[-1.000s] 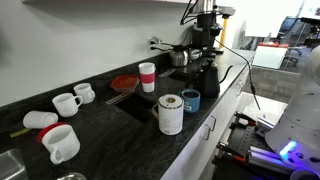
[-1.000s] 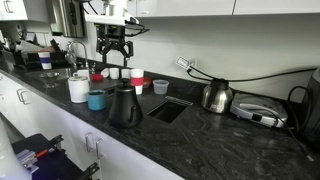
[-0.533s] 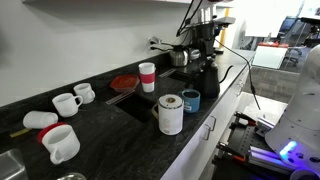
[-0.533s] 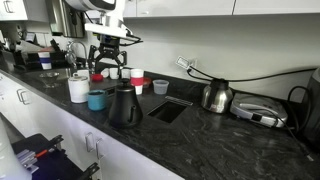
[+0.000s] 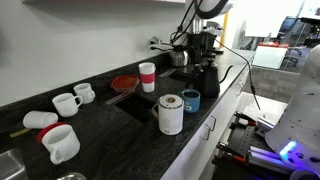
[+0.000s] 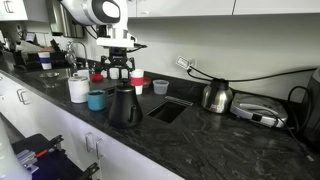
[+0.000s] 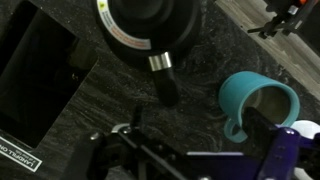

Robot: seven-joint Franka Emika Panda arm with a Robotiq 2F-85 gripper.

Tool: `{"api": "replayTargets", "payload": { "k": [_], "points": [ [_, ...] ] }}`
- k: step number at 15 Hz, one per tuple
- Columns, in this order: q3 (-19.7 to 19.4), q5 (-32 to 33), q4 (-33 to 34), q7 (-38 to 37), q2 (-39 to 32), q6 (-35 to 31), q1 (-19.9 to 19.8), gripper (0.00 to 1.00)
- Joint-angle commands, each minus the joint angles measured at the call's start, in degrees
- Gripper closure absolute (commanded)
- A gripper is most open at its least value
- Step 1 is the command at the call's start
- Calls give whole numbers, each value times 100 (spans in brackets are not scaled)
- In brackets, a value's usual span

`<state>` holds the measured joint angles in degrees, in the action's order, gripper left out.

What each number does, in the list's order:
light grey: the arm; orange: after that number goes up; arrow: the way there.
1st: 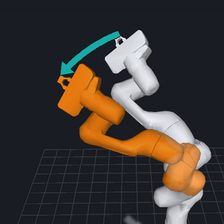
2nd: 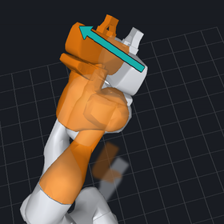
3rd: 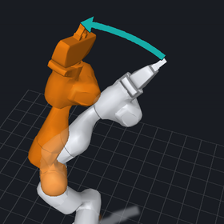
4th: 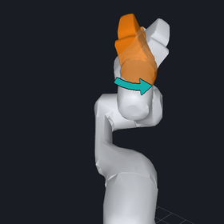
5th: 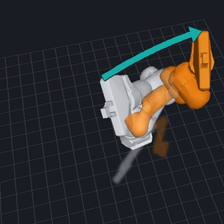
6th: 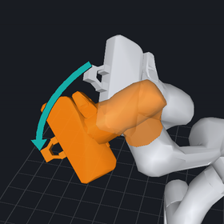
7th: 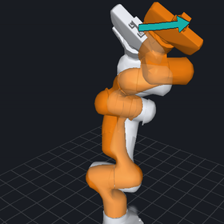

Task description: Move the teapot to the right

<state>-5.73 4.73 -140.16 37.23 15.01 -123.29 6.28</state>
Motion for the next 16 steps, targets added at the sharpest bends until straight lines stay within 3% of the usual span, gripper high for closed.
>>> {"api": "replayTargets", "payload": {
  "k": [1,15,16],
  "points": [
    [87,197,101,-68,-285,-369,-212,0],
    [79,333,38,-290,-781,-403,-507,2],
    [76,314,39,-293,-801,-383,-511,26]
  ]
}}
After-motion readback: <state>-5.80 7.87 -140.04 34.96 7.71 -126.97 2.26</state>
